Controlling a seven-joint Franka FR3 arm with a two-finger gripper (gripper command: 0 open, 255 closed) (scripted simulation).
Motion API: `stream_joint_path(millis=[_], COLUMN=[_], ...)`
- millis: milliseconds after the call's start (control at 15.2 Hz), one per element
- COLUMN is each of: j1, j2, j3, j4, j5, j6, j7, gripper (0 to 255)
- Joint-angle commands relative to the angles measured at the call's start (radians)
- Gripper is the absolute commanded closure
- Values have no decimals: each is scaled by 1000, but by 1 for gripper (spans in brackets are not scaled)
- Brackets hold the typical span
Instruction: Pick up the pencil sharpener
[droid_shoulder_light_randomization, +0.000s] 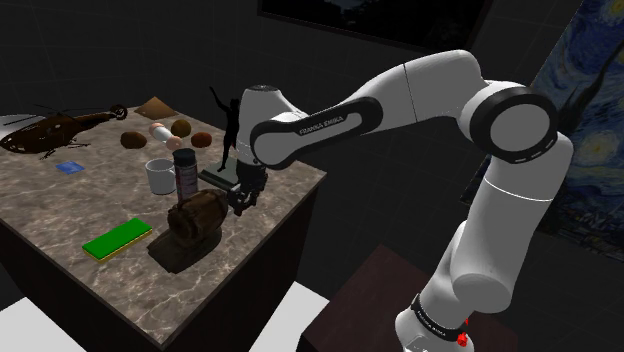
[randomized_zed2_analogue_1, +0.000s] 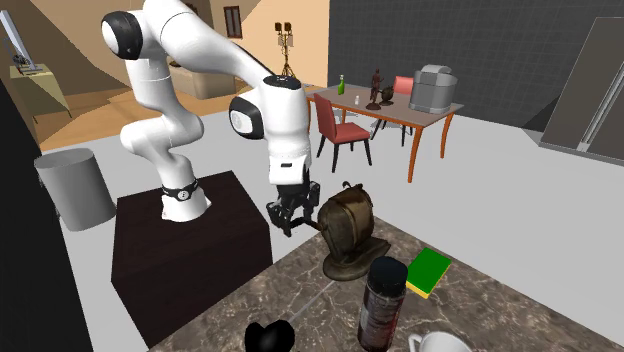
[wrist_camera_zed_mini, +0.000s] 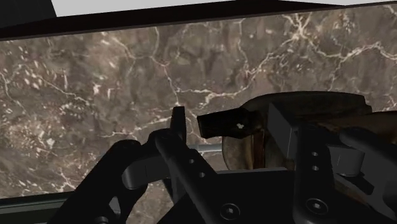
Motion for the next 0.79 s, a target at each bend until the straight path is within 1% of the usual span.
stream_joint_path(millis=[0, 528, 726], j1=[0, 0, -1], j2=[0, 3, -14], j3=[0, 0, 0], j4=[-3, 2, 22], j5=[0, -1, 4], j6=[3, 1, -36], j7=[1, 0, -3], gripper=[255, 255, 255])
